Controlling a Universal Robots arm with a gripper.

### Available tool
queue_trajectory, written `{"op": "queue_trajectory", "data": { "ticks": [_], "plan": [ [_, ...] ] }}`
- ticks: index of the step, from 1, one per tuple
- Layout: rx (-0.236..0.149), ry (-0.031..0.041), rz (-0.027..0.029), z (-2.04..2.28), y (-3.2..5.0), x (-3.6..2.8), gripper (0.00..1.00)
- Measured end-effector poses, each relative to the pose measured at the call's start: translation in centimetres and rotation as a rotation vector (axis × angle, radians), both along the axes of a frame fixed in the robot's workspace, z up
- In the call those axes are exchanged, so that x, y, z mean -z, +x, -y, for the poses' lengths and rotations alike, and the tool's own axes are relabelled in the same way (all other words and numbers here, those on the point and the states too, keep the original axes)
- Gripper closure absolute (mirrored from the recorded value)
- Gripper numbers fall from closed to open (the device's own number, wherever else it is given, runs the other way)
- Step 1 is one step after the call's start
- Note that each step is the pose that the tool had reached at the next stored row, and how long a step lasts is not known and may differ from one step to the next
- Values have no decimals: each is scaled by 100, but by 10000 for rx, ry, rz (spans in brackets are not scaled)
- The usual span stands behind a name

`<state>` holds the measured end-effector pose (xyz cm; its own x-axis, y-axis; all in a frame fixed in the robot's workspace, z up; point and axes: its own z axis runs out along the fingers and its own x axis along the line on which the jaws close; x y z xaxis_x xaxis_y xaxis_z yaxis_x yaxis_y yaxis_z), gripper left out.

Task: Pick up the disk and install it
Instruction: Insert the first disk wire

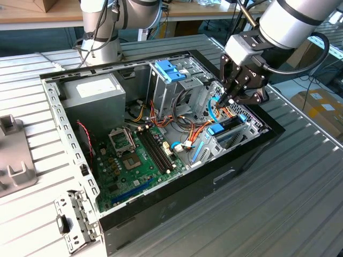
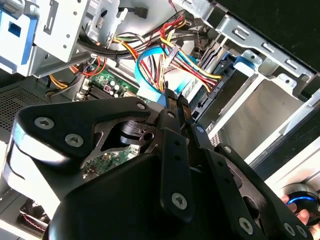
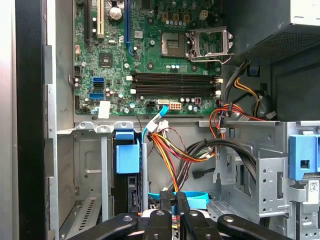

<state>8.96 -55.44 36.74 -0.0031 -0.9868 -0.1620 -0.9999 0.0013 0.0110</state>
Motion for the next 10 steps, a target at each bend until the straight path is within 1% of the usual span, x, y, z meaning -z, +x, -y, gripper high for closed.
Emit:
{"op": "queue_trajectory", "data": {
  "ticks": [3,4,5,7,10],
  "plan": [
    [-1,13,0,23,-2,5,84],
    [0,38,0,32,-2,7,84],
    [-1,78,1,39,-1,9,84],
    [-27,125,0,42,7,10,84],
    [-234,133,-1,41,23,11,84]
  ]
}}
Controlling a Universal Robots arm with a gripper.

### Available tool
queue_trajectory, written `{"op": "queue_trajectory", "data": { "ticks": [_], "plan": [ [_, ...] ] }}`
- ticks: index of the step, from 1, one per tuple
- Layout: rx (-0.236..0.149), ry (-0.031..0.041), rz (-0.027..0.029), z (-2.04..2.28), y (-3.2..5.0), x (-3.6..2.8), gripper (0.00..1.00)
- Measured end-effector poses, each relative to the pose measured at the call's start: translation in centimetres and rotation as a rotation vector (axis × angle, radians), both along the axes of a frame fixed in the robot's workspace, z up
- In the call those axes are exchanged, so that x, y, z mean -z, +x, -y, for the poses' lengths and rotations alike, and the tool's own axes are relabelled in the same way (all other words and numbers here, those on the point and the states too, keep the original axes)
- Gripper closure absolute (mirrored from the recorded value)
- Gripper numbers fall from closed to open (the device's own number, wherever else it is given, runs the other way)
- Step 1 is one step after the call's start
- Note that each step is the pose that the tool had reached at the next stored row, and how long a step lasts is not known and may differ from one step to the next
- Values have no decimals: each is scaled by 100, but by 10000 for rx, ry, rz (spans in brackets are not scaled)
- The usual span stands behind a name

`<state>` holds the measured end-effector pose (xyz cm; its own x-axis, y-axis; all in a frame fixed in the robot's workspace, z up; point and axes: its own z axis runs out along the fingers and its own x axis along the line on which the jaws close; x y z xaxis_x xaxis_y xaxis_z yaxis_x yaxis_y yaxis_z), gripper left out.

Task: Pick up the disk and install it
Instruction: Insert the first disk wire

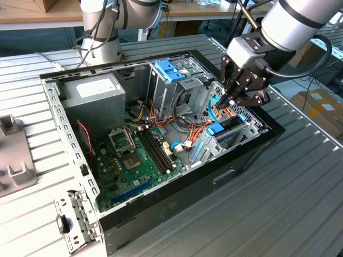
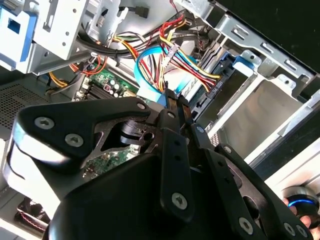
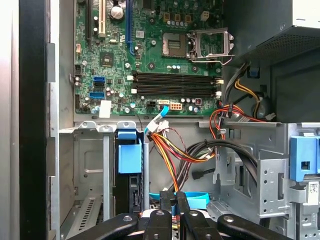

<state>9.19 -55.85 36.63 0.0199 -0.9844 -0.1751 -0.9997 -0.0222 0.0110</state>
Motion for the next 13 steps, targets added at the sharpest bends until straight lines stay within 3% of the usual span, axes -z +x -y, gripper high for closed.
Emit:
{"op": "queue_trajectory", "data": {
  "ticks": [2,9,13],
  "plan": [
    [-111,0,0,1,13,2,84],
    [-111,70,0,90,14,9,84],
    [-110,139,1,170,14,10,84]
  ]
}}
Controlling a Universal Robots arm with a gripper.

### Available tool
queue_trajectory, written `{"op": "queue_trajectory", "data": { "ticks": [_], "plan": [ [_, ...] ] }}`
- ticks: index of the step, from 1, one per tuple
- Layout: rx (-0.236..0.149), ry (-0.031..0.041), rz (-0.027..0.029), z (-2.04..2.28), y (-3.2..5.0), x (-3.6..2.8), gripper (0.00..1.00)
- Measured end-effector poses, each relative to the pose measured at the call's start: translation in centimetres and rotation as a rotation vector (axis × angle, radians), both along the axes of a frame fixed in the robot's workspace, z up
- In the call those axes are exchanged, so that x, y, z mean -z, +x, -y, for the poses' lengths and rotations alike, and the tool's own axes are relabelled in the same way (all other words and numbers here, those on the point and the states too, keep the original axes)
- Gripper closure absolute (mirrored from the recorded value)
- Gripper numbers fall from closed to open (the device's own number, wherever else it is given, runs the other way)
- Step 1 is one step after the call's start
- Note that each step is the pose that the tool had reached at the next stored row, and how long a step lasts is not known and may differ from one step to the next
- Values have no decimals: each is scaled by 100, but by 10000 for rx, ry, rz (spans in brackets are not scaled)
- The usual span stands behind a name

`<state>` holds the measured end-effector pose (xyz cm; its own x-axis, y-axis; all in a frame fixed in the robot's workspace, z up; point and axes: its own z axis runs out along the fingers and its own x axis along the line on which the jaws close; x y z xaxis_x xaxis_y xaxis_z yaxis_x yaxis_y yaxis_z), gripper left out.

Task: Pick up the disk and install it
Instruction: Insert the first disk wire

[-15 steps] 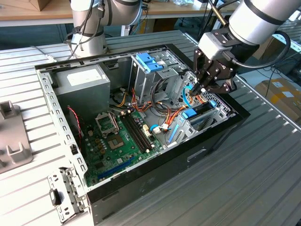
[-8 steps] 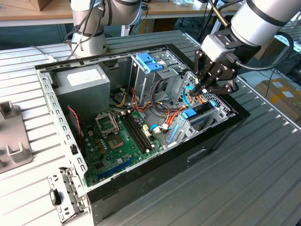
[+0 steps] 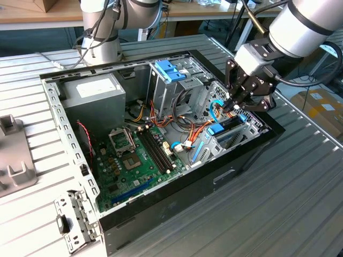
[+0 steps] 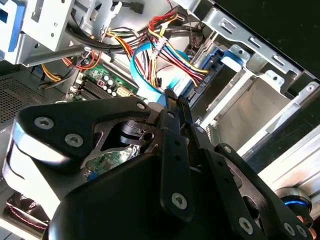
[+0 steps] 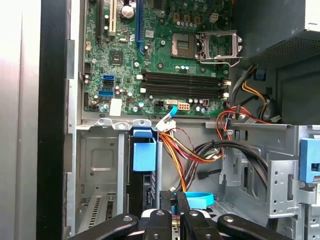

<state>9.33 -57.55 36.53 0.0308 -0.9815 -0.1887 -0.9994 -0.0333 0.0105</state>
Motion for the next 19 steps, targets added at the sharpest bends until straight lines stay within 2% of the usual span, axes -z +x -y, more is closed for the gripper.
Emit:
{"op": "queue_trajectory", "data": {
  "ticks": [3,13,19],
  "plan": [
    [0,63,-1,45,0,0,84],
    [0,90,0,149,0,0,84],
    [0,107,0,191,0,1,84]
  ]
}}
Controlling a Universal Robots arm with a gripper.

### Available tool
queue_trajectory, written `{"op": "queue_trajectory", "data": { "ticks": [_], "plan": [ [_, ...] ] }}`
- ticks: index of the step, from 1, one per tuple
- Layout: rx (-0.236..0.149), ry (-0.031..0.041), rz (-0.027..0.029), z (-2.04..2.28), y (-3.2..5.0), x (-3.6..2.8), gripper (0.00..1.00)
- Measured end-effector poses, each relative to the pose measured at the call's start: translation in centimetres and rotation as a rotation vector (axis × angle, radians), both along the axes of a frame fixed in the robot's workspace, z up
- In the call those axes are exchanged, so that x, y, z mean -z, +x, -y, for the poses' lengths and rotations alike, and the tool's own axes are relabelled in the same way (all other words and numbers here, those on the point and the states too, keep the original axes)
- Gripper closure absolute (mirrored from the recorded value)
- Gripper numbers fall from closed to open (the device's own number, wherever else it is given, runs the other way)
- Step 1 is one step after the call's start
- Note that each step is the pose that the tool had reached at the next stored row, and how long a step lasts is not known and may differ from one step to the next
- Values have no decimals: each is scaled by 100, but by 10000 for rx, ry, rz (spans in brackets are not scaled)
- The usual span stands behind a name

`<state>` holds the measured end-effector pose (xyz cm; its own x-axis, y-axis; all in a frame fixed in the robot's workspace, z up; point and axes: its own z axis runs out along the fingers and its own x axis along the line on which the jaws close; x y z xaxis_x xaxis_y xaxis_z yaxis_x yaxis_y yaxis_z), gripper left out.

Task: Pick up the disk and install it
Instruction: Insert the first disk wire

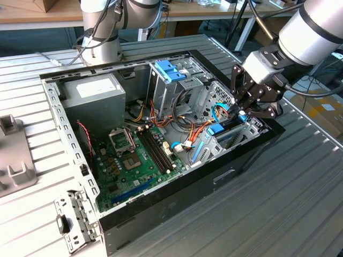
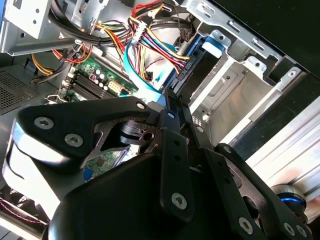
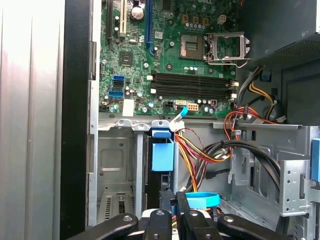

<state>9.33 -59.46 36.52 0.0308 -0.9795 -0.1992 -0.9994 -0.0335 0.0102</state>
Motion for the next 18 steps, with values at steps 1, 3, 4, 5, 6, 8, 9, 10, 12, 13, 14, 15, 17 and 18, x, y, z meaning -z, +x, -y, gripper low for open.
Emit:
{"op": "queue_trajectory", "data": {
  "ticks": [1,3,4,5,6,8,9,10,12,13,14,15,17,18],
  "plan": [
    [0,5,0,10,0,0,84],
    [0,15,0,34,0,0,84],
    [0,18,0,44,0,0,84],
    [0,19,-1,53,0,0,84],
    [0,21,0,60,0,0,84],
    [0,21,-1,72,0,0,84],
    [0,21,-1,76,0,0,84],
    [0,21,0,84,0,0,84],
    [0,20,0,97,0,0,84],
    [0,20,-1,100,0,0,84],
    [0,21,0,103,0,0,84],
    [0,21,-1,106,0,0,84],
    [0,22,0,114,0,0,84],
    [0,21,0,117,0,0,84]
  ]
}}
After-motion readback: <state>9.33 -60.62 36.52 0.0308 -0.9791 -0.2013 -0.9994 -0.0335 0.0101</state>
